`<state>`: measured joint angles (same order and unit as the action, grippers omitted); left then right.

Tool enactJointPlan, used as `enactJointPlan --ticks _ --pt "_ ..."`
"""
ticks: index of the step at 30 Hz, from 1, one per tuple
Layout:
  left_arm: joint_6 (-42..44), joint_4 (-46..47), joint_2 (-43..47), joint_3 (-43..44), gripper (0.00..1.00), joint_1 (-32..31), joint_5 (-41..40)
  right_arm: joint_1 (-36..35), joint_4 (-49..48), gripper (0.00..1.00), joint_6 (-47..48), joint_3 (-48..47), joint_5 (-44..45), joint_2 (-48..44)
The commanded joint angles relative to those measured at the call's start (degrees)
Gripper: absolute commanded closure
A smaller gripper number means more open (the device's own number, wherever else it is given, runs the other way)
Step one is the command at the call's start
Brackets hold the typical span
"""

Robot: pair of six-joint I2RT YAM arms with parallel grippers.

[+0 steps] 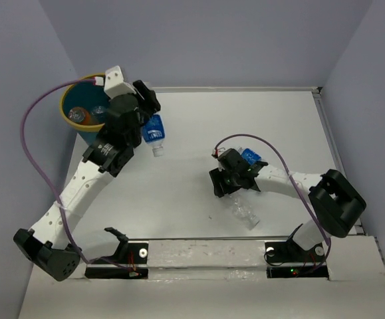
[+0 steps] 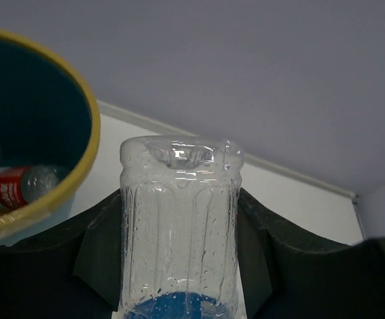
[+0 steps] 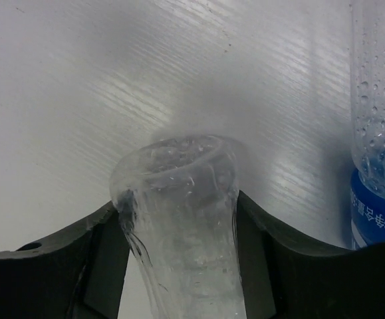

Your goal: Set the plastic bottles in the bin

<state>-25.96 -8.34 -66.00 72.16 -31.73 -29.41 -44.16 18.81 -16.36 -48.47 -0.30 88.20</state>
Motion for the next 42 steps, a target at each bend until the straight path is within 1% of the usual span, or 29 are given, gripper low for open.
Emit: enactJointPlan --ticks 1,2,4,5,8,9,11,13,14,15,17,19,20,21,23,24,25,26,28,29,32,34,36,37,38,39,40,41,42 --pt "9.25 -0.63 0.0 12.81 0.8 3.32 -8.12 0.3 -1.84 0.47 0.89 -1.98 -3.75 -0.57" --pt "9.43 -0.8 -1.23 14.4 0.8 7.51 -6.64 0.3 -2.28 0.49 0.72 -1.98 -4.01 -1.19" --pt "8.39 -1.24 -2.81 18.53 0.8 12.89 -4.7 0.3 -3.34 0.49 0.54 -1.89 -4.89 -3.72" --pt "8.29 -0.98 -4.74 19.33 0.79 17.79 -4.08 0.3 -3.95 0.5 0.54 -1.81 -5.33 -4.61" --pt "9.08 -0.28 -8.17 22.23 0.79 22.83 -7.14 0.3 -5.18 0.5 0.63 -1.37 -6.38 -7.69" --pt "8.91 0.6 -10.44 23.19 0.79 25.72 -7.94 0.3 -6.14 0.5 0.45 -1.19 -7.52 -9.96" --pt "8.38 2.0 -13.26 23.73 0.79 28.2 -9.6 -0.22 -7.38 0.53 0.19 -1.01 -8.84 -13.21" --pt "7.68 3.76 -15.2 24.34 0.78 31.09 -10.14 -0.22 -8.43 0.54 -0.34 -1.36 -10.94 -15.16" --pt "7.41 4.03 -17.22 24.87 0.78 31.28 -11.1 -0.22 -8.96 0.54 -0.86 -1.63 -11.56 -16.82" --pt "7.76 4.99 -18.11 25.74 0.78 33.29 -11.98 -0.22 -9.75 0.54 -1.21 -2.15 -12.88 -17.45" --pt "9.68 7.53 -20.3 25.66 0.77 33.48 -16.35 -0.75 -10.63 0.54 -2.0 -3.03 -14.03 -18.59" --pt "13.28 12.88 -21.27 24.18 0.73 33.57 -18.39 -0.75 -11.68 0.54 -2.45 -4.35 -15.52 -19.29" --pt "14.43 14.39 -21.89 23.73 0.69 33.66 -19.97 -0.75 -12.21 0.55 -2.8 -5.83 -15.96 -19.3" --pt "15.4 15.88 -22.07 23.12 0.62 33.66 -20.33 -0.75 -13.09 0.55 -2.8 -6.72 -16.92 -19.3" --pt "15.32 17.13 -22.25 22.76 0.37 33.75 -19.55 -0.75 -14.32 0.55 -3.06 -8.91 -17.89 -18.42" --pt "14.62 16.95 -21.98 22.94 0.17 33.75 -17.37 -0.75 -15.02 0.55 -3.24 -11.1 -18.51 -17.98" --pt "13.75 16.69 -21.63 23.2 0.11 33.75 -15.87 -0.75 -16.77 0.55 -3.33 -12.25 -19.56 -17.37" --pt "12.17 16.25 -20.76 23.46 0.04 33.75 -12.81 -0.75 -18.09 0.55 -3.5 -15.14 -20.35 -15.71" --pt "10.67 15.9 -19.44 23.46 0.03 33.75 -9.81 -0.75 -18.19 0.55 -3.42 -18.84 -20.88 -13.77" --pt "9.1 15.64 -18.65 23.29 0.01 33.75 -8.49 -0.75 -19.93 0.55 -3.33 -20.68 -21.06 -11.67" --pt "6.8 15.37 -14.17 20.92 0.01 33.75 -2.51 -0.75 -22.84 0.55 -2.54 -28.24 -20.62 -8.75" --pt "4.69 15.02 -10.04 18.47 0.01 33.75 1.27 -0.75 -24.86 0.55 -2.18 -32.55 -20.36 -5.07" --pt "1.89 12.83 -4.78 16.1 0.01 33.75 5.4 -0.75 -27.58 0.55 -2.97 -39.49 -20.18 -0.69" --pt "1.09 12.39 -2.41 12.43 0.01 33.75 7.42 -0.75 -28.64 0.56 -3.32 -41.77 -20.36 0.9" --pt "0.13 12.21 -0.03 10.04 0.01 33.75 9.26 -0.75 -29.96 0.56 -3.85 -46.41 -20.53 2.48" --pt "-0.67 12.64 5.39 7.06 0.01 33.75 13.46 -0.75 -31.97 0.56 -4.9 -48.89 -20.45 5.72" --pt "-1.72 12.91 8.22 1.37 0.01 33.66 15.15 -0.75 -32.69 0.57 -5.34 -51.53 -20.45 7.49" --pt "-2.34 12.47 13.39 -1.21 0.01 33.66 17.43 -0.75 -33.65 0.57 -6.22 -56.51 -20.62 9.16" --pt "-2.78 11.69 15.61 -3.67 0.01 33.66 18.06 -0.75 -36.18 0.57 -6.92 -58.56 -20.54 10.75"
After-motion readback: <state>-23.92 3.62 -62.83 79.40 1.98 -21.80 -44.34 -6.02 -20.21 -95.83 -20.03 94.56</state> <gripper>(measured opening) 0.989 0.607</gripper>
